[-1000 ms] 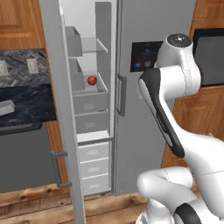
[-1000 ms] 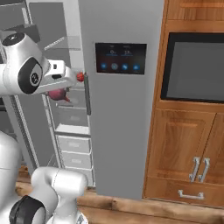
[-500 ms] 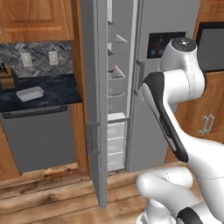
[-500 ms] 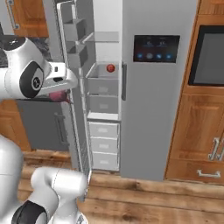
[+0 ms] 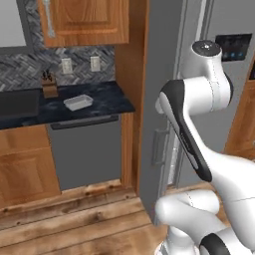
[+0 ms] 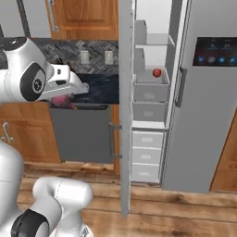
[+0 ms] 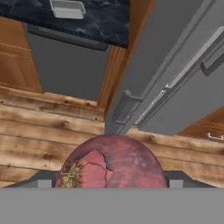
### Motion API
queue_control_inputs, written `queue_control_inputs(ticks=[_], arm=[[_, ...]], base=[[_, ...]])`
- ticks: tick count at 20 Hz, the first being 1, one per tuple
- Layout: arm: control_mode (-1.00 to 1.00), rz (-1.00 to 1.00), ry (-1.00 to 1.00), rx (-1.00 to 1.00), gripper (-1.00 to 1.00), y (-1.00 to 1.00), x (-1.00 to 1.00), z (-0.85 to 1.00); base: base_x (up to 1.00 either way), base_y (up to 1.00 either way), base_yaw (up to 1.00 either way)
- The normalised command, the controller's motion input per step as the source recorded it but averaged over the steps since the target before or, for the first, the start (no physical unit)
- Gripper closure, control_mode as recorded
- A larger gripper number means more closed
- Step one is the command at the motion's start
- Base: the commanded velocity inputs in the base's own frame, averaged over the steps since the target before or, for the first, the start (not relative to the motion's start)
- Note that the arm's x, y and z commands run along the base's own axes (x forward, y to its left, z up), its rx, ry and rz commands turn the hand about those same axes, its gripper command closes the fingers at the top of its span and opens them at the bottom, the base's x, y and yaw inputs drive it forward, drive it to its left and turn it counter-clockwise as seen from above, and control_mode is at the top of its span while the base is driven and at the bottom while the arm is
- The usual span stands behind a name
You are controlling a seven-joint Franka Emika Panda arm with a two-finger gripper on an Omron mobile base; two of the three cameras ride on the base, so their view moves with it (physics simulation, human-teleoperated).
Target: Take the onion and onion out of the freezer and place them in the tupperware container on the counter. Then put the tupperware containing the vegetables back in the freezer.
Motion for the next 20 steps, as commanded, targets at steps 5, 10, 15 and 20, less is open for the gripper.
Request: queue_control_inputs(ticks=[5,10,15,20], arm=[[1.0,0.0,0.0,0.0,1.0,0.0,0.0,0.0],[1.0,0.0,0.0,0.0,1.0,0.0,0.0,0.0],[1.0,0.0,0.0,0.0,1.0,0.0,0.0,0.0],[1.0,0.0,0.0,0.0,1.0,0.0,0.0,0.0]], base=[[0.42,0.96,-0.04],[0.69,0.7,-0.07],[0.79,0.46,-0.14],[0.78,0.46,-0.25]])
